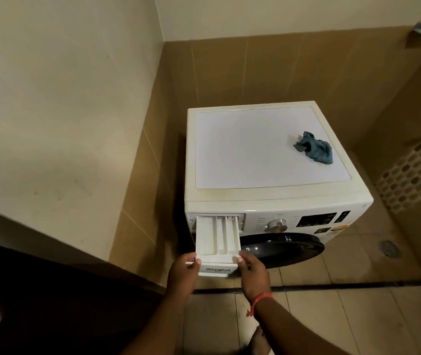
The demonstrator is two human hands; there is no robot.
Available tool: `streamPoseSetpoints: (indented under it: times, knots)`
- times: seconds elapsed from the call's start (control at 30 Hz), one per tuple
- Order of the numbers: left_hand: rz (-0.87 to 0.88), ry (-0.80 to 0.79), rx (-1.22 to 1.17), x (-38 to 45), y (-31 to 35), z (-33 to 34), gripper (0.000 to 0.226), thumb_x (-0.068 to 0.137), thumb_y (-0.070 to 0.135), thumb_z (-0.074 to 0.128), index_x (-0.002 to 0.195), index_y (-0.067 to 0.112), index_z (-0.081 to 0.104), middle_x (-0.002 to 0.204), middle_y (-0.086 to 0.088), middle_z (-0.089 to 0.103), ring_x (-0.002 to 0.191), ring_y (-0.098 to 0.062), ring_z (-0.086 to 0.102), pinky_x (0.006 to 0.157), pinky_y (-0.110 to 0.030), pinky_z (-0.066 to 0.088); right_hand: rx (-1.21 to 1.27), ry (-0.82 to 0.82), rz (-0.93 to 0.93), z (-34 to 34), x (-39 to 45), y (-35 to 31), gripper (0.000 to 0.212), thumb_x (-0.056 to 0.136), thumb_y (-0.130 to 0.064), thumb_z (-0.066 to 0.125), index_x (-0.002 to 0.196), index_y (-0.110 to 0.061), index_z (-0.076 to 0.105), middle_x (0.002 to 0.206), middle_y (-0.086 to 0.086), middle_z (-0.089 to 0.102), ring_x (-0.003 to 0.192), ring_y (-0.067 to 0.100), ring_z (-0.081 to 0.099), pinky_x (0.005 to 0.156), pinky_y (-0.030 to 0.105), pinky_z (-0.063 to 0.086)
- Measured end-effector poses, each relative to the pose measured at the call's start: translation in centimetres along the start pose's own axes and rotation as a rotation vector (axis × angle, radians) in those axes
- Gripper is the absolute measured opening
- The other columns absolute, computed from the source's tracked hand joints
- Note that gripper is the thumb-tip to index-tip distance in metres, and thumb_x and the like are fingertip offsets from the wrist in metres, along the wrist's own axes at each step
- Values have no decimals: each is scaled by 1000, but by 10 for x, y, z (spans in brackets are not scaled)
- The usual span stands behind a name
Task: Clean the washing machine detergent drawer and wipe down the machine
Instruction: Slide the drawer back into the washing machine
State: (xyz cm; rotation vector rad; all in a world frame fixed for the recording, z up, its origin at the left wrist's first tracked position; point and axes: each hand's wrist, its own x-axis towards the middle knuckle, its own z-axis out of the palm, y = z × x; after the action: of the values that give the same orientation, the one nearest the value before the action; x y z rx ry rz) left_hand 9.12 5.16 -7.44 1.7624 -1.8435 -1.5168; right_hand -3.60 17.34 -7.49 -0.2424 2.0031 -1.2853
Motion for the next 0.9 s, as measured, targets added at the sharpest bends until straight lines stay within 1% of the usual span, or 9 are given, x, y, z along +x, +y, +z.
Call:
streamPoseSetpoints:
  times: [0.07, 0.17, 0.33, 0.47, 0.6, 0.7, 0.73, 0.83, 0.9]
  knots:
    - [25, 43, -13, -5, 1, 3, 19, 92, 18, 64, 110, 19, 68, 109, 1, 67, 102, -19, 61, 83, -25, 45, -6, -12, -25, -2, 2, -1, 31, 99, -16, 53, 129, -13, 61, 121, -1, 62, 111, 12, 53, 97, 23, 38]
    - [59, 87, -21, -5, 0, 4, 16, 92, 15, 64, 107, 18, 68, 104, 3, 66, 102, -18, 61, 84, -25, 45, -20, -39, -35, -3, 4, 4, 34, 99, -21, 55, 132, -19, 60, 128, -3, 62, 119, 13, 54, 103, 27, 40]
    - [91, 125, -12, -4, 2, 6, 15, 92, 17, 65, 106, 18, 69, 102, 4, 67, 100, -18, 62, 87, -31, 51, -118, -45, -146, -8, 7, 3, 29, 98, -26, 55, 126, -27, 63, 121, -4, 66, 108, 9, 61, 99, 34, 51]
    - [132, 126, 40, 5, 10, 2, 15, 93, 22, 63, 108, 19, 67, 105, 2, 66, 99, -17, 61, 82, -28, 50, -240, -4, -171, -4, 16, -8, 29, 97, -26, 58, 125, -21, 65, 119, -1, 67, 106, 11, 60, 97, 25, 46]
    - [183, 0, 121, 12, 12, -5, 23, 93, 26, 63, 116, 22, 63, 112, 4, 65, 101, -13, 60, 81, -24, 47, -270, 17, -164, -4, 21, -19, 27, 97, -19, 58, 123, -17, 66, 114, 4, 68, 102, 13, 62, 88, 17, 45]
    - [198, -130, 181, 24, 16, -11, 39, 93, 23, 64, 131, 26, 54, 129, 1, 60, 115, -15, 57, 95, -32, 50, -235, 39, -146, -3, 31, -36, 25, 96, -11, 58, 119, -19, 65, 98, -3, 67, 86, 1, 64, 75, 7, 45]
    - [208, -120, 213, 29, 21, -12, 44, 93, 20, 63, 135, 25, 50, 135, -1, 57, 120, -17, 55, 100, -33, 47, -227, 25, -130, -2, 36, -41, 27, 95, -8, 59, 118, -21, 64, 95, -5, 66, 82, -2, 63, 76, 10, 47]
    - [282, 6, 360, 49, 39, -18, 61, 90, 15, 67, 144, 17, 39, 147, -5, 41, 132, -23, 45, 105, -29, 38, -287, -32, -104, 5, 51, -47, 45, 90, 0, 60, 126, -27, 58, 109, -2, 62, 95, 9, 64, 92, 35, 55]
    - [333, 100, 583, 57, 51, -24, 78, 87, 25, 72, 150, 16, 28, 155, -8, 26, 139, -28, 34, 112, -35, 34, -567, 54, -212, 6, 60, -49, 61, 79, -7, 73, 130, -30, 49, 120, 1, 54, 105, 18, 58, 92, 38, 54]
